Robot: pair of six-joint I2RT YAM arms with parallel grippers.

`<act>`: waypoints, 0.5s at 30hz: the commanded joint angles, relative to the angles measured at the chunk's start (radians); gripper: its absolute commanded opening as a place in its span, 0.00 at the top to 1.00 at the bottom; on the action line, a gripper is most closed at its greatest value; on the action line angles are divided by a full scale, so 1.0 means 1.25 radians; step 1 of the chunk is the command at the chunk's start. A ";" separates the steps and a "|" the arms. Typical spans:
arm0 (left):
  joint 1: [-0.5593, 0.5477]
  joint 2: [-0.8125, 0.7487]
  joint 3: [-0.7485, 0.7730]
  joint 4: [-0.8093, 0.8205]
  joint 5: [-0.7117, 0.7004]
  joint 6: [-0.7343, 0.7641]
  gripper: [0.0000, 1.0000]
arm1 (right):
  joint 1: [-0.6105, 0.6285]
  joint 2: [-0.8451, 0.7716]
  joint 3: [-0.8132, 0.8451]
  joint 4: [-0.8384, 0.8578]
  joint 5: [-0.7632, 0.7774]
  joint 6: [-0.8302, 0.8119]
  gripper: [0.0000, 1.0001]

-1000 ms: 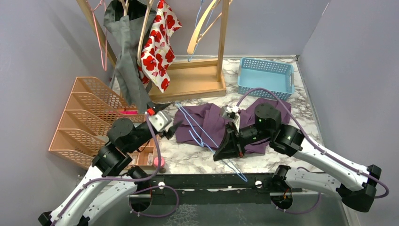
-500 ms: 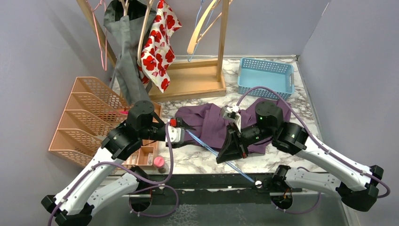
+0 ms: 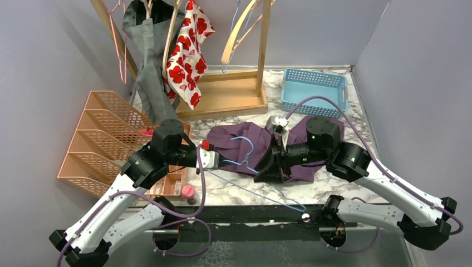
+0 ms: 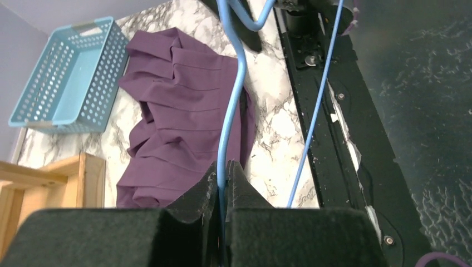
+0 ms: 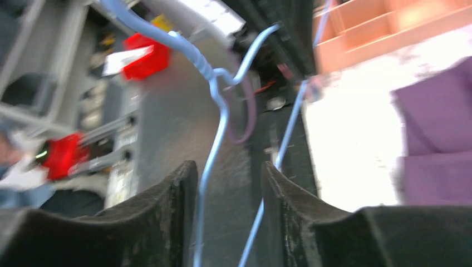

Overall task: Place the skirt on the hanger
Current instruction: Hang the skirt on the hanger.

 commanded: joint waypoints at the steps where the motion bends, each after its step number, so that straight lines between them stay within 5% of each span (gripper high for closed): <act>1: 0.000 0.001 -0.027 0.087 -0.090 -0.109 1.00 | -0.001 -0.028 0.000 0.077 0.292 -0.063 0.46; 9: 0.000 0.001 -0.074 0.179 -0.140 -0.173 1.00 | -0.001 0.045 -0.007 0.217 0.326 -0.089 0.46; 15: 0.000 0.007 -0.094 0.217 -0.146 -0.180 1.00 | -0.001 0.083 -0.012 0.261 0.276 -0.036 0.61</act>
